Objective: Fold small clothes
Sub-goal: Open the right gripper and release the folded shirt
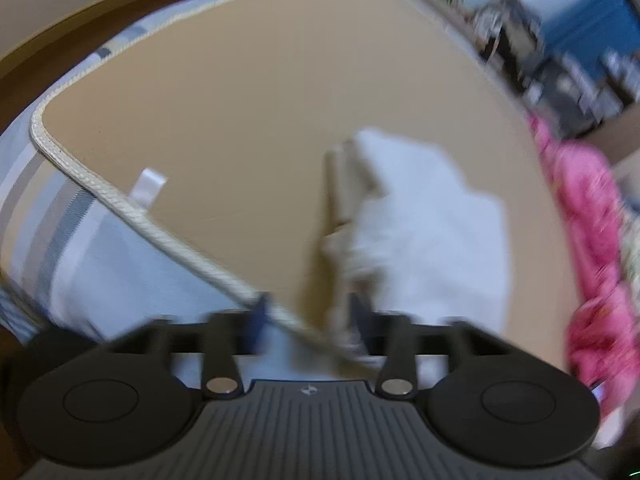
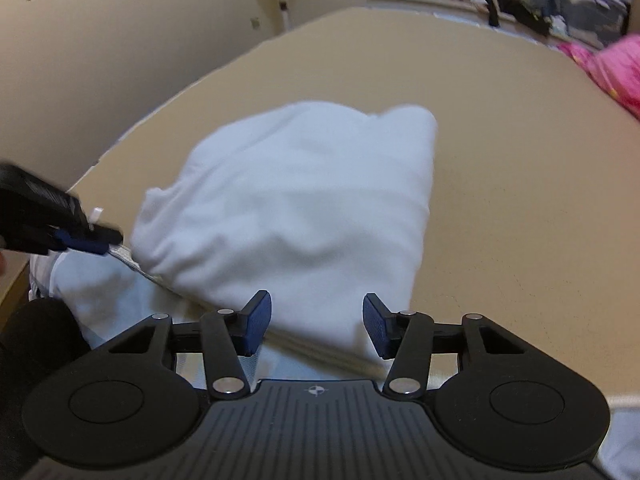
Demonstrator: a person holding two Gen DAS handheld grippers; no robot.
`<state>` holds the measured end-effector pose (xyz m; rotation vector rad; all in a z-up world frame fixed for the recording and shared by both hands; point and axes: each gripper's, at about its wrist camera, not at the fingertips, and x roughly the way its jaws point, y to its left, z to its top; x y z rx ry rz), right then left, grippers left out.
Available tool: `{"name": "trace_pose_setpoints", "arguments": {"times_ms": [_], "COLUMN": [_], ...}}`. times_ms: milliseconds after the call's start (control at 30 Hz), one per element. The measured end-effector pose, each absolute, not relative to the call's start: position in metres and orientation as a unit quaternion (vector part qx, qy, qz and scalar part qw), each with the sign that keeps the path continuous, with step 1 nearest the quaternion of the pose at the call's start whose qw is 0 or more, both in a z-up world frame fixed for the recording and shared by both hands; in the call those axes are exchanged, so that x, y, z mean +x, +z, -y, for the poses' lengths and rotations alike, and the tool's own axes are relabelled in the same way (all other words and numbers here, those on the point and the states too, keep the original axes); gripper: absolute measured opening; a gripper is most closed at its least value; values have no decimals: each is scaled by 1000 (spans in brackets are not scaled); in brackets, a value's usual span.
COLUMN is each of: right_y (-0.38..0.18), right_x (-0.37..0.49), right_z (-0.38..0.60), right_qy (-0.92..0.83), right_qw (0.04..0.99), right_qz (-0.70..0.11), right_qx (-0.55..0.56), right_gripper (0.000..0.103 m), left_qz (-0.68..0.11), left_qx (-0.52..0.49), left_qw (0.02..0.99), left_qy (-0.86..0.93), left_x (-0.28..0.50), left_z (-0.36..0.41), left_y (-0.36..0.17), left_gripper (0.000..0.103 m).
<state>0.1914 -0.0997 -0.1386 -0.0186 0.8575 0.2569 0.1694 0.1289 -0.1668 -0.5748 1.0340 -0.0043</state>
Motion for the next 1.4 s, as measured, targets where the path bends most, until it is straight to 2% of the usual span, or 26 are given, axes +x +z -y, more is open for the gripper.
{"name": "trace_pose_setpoints", "arguments": {"times_ms": [33, 133, 200, 233, 267, 333, 433, 567, 600, 733, 767, 867, 1133, 1400], "right_y": [-141, -150, -161, -168, -173, -175, -165, -143, -136, -103, -98, -87, -79, -79], "right_x": [194, 201, 205, 206, 204, 196, 180, 165, 162, 149, 145, 136, 114, 112], "right_z": [97, 95, 94, 95, 98, 106, 120, 138, 142, 160, 164, 171, 168, 178], "right_qy": [121, 102, 92, 92, 92, 94, 99, 106, 109, 118, 123, 123, 114, 100], "right_qw": [901, 895, 885, 878, 871, 868, 871, 886, 890, 902, 902, 901, 916, 919], "right_qz": [-416, -435, -455, -468, -481, -487, -481, -451, -441, -403, -396, -392, -374, -373], "right_qx": [-16, -16, -27, -31, -32, -26, -6, 28, 43, 104, 120, 137, 89, 79], "right_gripper": [53, 50, 50, 50, 50, 50, 53, 66, 68, 88, 89, 90, 91, 91], "left_qz": [-484, -488, -526, -542, -563, -575, -560, -526, -517, -488, -481, -475, -481, -487], "left_qx": [-280, -269, -235, -213, -189, -222, -265, -244, -245, -227, -218, -199, -101, -83], "left_qw": [829, 830, 818, 813, 803, 786, 784, 814, 819, 842, 848, 857, 869, 868], "left_qy": [4, -28, -1, 21, 50, 47, 40, 38, 33, 32, 34, 30, 48, 61], "left_x": [169, 190, 210, 216, 221, 217, 197, 165, 159, 131, 125, 107, 91, 99], "left_z": [-121, -92, -81, -80, -83, -104, -129, -138, -139, -112, -103, -77, -36, -28], "left_y": [-159, -149, -174, -189, -204, -221, -207, -166, -161, -133, -128, -117, -114, -114], "left_gripper": [86, 86, 84, 79, 80, 83, 86, 87, 89, 102, 102, 102, 102, 102]}}
